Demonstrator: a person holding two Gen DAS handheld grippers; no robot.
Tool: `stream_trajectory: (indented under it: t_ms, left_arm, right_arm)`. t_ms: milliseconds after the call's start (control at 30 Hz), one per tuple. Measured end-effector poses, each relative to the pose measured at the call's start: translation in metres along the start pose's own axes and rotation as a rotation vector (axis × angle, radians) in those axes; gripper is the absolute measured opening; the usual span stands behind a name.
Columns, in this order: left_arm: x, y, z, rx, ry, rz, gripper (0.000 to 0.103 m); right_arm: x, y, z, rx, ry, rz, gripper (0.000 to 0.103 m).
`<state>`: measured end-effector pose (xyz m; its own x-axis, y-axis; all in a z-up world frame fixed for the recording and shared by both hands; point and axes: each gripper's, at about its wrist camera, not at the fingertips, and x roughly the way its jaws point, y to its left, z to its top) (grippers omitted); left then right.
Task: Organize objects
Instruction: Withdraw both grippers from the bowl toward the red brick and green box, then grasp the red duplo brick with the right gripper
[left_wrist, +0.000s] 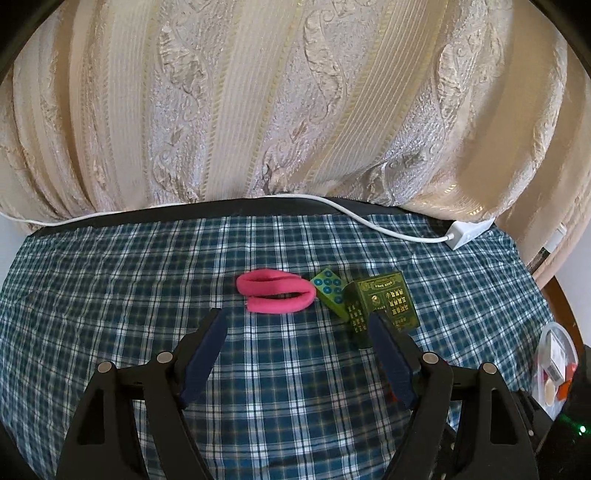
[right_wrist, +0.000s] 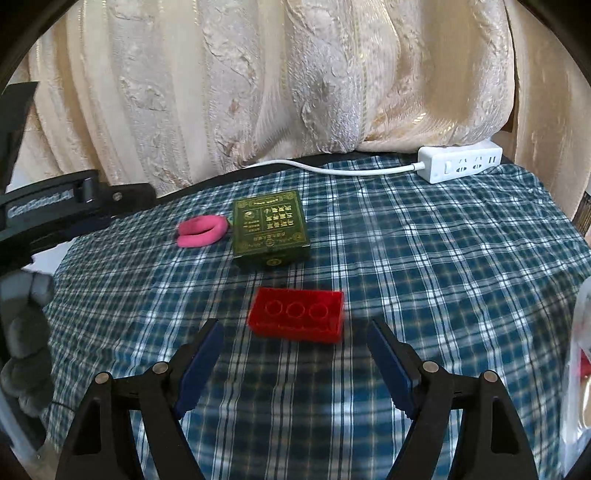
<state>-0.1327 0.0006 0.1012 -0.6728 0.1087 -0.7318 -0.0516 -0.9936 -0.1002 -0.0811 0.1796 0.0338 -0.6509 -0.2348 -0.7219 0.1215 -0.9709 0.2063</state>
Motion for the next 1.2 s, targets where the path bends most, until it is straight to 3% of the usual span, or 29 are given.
stream_trajectory:
  t_ms: [300, 667, 833, 1200]
  left_arm:
    - [0.005, 0.003, 0.000, -0.007, 0.011, 0.001, 0.079]
    - [0.009, 0.031, 0.004, -0.093, 0.017, 0.028, 0.080]
    - [0.013, 0.028, 0.003, -0.084, 0.026, 0.030, 0.080]
    - [0.020, 0.021, 0.000, -0.059, 0.041, 0.028, 0.080]
  right_arm:
    - [0.022, 0.006, 0.002, -0.011, 0.035, -0.024, 0.083]
    - [0.037, 0.007, 0.005, -0.023, 0.061, -0.066, 0.082]
    - [0.039, 0.006, 0.004, -0.027, 0.064, -0.071, 0.073]
    - [0.032, -0.004, 0.000, -0.010, 0.056, -0.079, 0.071]
